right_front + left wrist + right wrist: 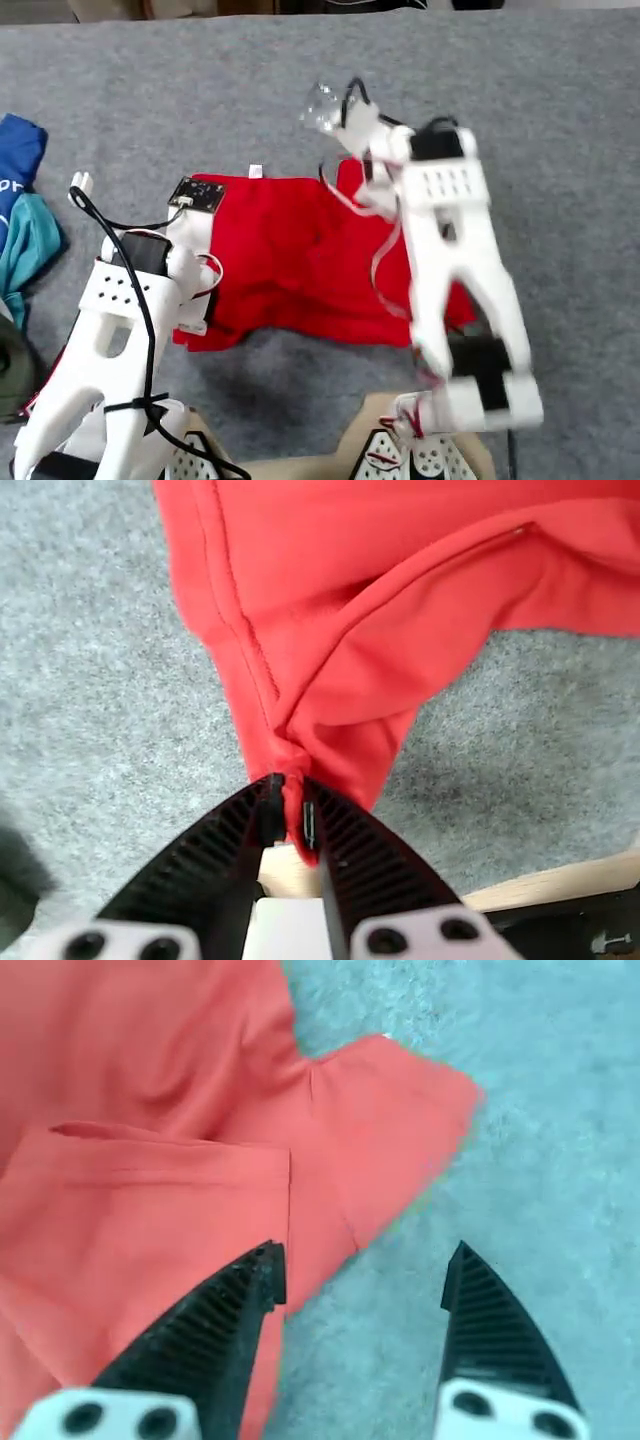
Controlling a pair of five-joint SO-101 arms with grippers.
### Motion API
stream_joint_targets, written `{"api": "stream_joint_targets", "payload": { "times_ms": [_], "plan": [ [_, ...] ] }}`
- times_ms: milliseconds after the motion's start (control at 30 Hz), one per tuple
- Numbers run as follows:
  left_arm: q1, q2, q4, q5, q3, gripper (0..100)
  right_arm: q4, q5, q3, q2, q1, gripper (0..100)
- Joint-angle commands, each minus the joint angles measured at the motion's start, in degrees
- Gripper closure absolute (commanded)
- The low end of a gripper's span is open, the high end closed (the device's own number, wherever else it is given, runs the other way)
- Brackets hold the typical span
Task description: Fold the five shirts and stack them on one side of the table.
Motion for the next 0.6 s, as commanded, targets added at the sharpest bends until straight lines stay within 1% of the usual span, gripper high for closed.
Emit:
{"api": "stream_joint_targets", "payload": {
  "times_ms": [0,100,200,367,467,567],
  "plan": [
    [0.5,-1.4,-0.1,1.7,0.6,98,7.9,-2.0,-15.7,11.9,-0.7,73.5],
    [0.6,-1.4,-0.2,1.6,0.7,98,14.2,-2.4,-22.3,17.2,-0.7,73.5],
    [0.6,-1.4,-0.2,1.7,0.7,98,17.8,-2.6,-24.5,19.7,-1.2,73.5],
    [0.4,-1.4,0.0,1.6,0.7,98,18.1,-3.8,-23.0,23.5,-2.3,73.5],
    [0.5,-1.4,0.0,1.6,0.7,98,16.5,-6.1,-23.4,26.9,-2.6,73.5],
    [0.5,-1.0,-0.1,1.6,0.7,98,14.3,-6.2,-23.4,29.3,-2.8,73.5]
  ]
}}
